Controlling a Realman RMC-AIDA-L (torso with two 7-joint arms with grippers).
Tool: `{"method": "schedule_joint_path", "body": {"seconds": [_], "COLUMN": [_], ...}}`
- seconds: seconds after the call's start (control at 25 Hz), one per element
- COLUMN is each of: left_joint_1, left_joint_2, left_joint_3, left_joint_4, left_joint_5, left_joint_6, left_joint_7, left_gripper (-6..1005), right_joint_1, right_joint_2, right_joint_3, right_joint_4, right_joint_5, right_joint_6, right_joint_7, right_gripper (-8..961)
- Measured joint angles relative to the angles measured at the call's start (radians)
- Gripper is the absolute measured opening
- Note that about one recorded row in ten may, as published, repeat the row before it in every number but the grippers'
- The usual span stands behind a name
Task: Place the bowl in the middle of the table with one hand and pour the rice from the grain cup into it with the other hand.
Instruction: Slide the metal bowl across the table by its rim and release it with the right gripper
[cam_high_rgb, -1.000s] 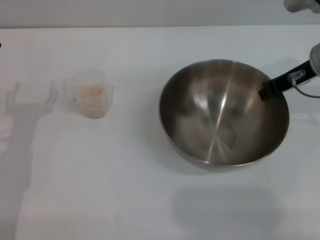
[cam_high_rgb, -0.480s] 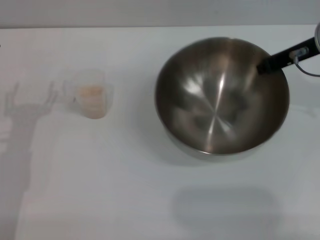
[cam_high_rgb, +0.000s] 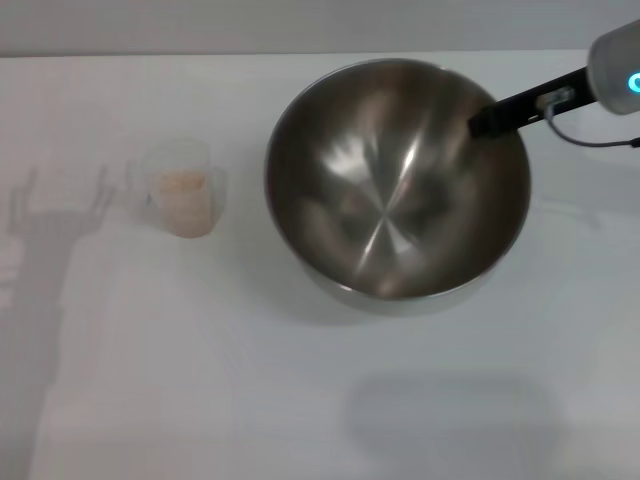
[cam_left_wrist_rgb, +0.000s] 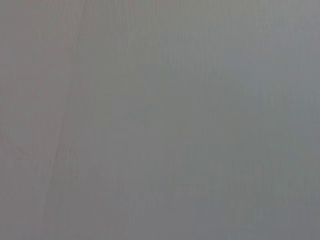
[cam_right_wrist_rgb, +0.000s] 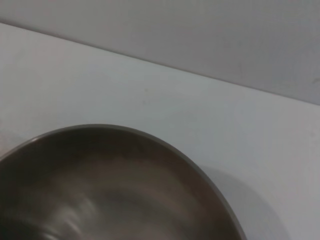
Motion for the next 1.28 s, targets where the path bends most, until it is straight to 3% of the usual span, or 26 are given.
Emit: {"method": "schedule_joint_path", "body": {"seconds": [0.52,0.96,1.28], "left_joint_1": [0.004,0.007,0.011], "left_joint_2": [0.002,0.002,0.002], "left_joint_3": [0.007,0.007,0.007], "left_joint_4": [0.0,0.0,0.0], "left_joint_5": [0.0,0.0,0.0], "left_joint_6": [0.003,0.01,0.016], "left_joint_7": [-0.02,-0.02,-0.019], "left_gripper": [864,864,863], "right_joint_1": [0.05,0.091,0.104], "right_joint_2": [0.0,0.0,0.0], "right_joint_3": [-0.036,-0.06,-0.061], "right_joint_4": [0.168,0.224,0.201], "right_joint_5": [0.029,0.032,0.024], "right_joint_6": [-0.085,-0.124,-0.137], "right_joint_7": [-0.018,-0.017,-0.022], "right_gripper": [14,17,92]}}
